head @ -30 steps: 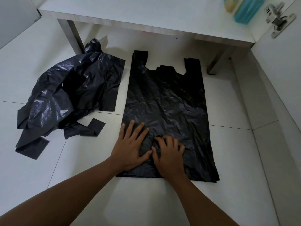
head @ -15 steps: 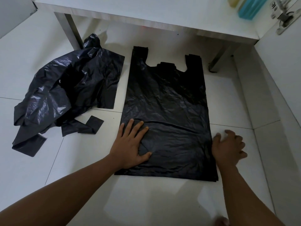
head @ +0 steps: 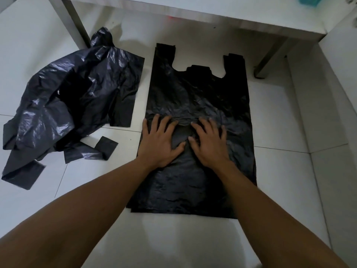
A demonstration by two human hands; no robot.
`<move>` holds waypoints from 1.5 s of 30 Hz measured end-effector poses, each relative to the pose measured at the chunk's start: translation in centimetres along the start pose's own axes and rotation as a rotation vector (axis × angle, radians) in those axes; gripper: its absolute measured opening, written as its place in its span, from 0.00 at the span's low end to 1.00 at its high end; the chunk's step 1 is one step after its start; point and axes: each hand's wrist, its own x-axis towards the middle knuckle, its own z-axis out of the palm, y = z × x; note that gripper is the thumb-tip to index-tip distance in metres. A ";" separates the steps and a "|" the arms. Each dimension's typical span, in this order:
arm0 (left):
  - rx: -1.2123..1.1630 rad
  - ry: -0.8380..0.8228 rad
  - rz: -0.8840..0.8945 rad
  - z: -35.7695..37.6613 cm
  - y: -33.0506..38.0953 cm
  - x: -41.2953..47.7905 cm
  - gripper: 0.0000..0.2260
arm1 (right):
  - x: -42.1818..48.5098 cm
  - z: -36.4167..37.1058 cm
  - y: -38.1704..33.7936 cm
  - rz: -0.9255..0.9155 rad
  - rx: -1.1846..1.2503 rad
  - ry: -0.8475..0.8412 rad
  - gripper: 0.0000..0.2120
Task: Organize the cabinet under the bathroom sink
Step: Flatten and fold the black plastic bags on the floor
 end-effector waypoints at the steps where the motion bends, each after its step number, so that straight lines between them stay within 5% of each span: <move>1: 0.004 -0.001 0.002 0.0 0.0 0.1 0.36 | 0.5 -0.1 1.0 0.020 0.001 -0.026 0.29; 10: 0.066 -0.085 -0.004 -0.1 0.0 0.5 0.48 | 7.2 -4.1 12.9 0.292 -0.008 -0.148 0.42; 13: 0.061 -0.104 -0.006 -0.4 0.0 0.6 0.51 | 8.5 -5.3 13.1 0.354 0.045 -0.020 0.42; 16: 0.043 -0.098 -0.001 -0.5 0.1 0.6 0.53 | 8.5 -5.4 8.5 0.008 0.100 0.191 0.31; 18: 0.034 -0.097 0.004 -0.4 0.1 0.7 0.54 | 8.1 -4.2 5.0 -0.347 0.026 0.088 0.25; 20: 0.024 -0.089 0.004 -0.3 0.1 0.7 0.54 | 7.8 -2.8 2.8 -0.474 -0.029 -0.067 0.24; 26: 0.021 -0.097 -0.008 -0.2 -0.1 0.8 0.54 | 12.2 -2.1 3.9 -0.416 -0.123 -0.178 0.35; 36: 0.011 -0.104 -0.019 -0.4 -0.2 1.0 0.56 | 23.9 -5.4 6.2 -0.018 -0.166 -0.144 0.42; 42: -0.019 -0.080 -0.016 -0.5 -0.1 0.8 0.56 | 14.6 -4.9 2.2 0.053 0.072 0.108 0.28; 45: -0.026 -0.081 -0.019 -0.8 0.0 0.6 0.56 | 5.9 -3.1 -0.8 0.078 0.119 0.101 0.25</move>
